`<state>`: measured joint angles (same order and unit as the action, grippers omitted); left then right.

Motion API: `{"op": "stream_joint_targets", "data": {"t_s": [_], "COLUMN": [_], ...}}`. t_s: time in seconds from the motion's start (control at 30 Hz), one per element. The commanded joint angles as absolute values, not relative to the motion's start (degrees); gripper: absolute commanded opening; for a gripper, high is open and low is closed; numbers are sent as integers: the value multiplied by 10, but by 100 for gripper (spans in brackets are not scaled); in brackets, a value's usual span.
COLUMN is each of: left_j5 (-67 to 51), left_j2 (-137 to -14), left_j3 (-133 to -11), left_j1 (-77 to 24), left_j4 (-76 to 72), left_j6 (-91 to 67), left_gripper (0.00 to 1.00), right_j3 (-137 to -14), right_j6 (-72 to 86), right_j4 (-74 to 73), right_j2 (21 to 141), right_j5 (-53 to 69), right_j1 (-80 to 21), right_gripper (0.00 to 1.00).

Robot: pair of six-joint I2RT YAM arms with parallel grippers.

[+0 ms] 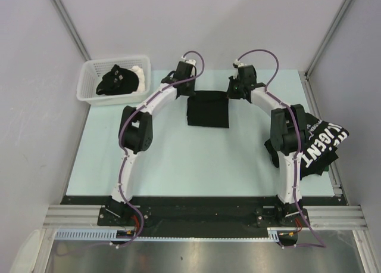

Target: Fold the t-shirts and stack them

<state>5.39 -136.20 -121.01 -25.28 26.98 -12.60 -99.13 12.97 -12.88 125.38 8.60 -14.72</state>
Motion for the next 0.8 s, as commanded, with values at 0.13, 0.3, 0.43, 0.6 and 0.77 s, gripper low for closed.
{"op": "stream_joint_targets", "data": {"t_s": [0.13, 0.3, 0.43, 0.6, 0.77], "left_j5": [53, 50, 45, 42, 39], "left_j2": [-1377, -1383, -1387, -1390, -1375], "left_j3": [-1241, -1239, -1239, -1239, -1238], "left_j1": [-229, -228, -225, -224, -223], "left_j4": [225, 230, 237, 249, 262], "left_j6": [-136, -140, -149, -156, -151], "left_gripper": [1, 2, 16, 32, 36], "right_j3": [-1027, -1029, -1046, -1054, -1052], "right_j6": [116, 117, 120, 122, 119], "right_j4": [-91, -84, -90, -100, -99], "right_j2": [1270, 1278, 1293, 1305, 1297], "right_j5": [74, 76, 76, 61, 55], "right_j1": [-134, -134, -134, -133, -129], "right_gripper": [0, 0, 1, 31, 35]}}
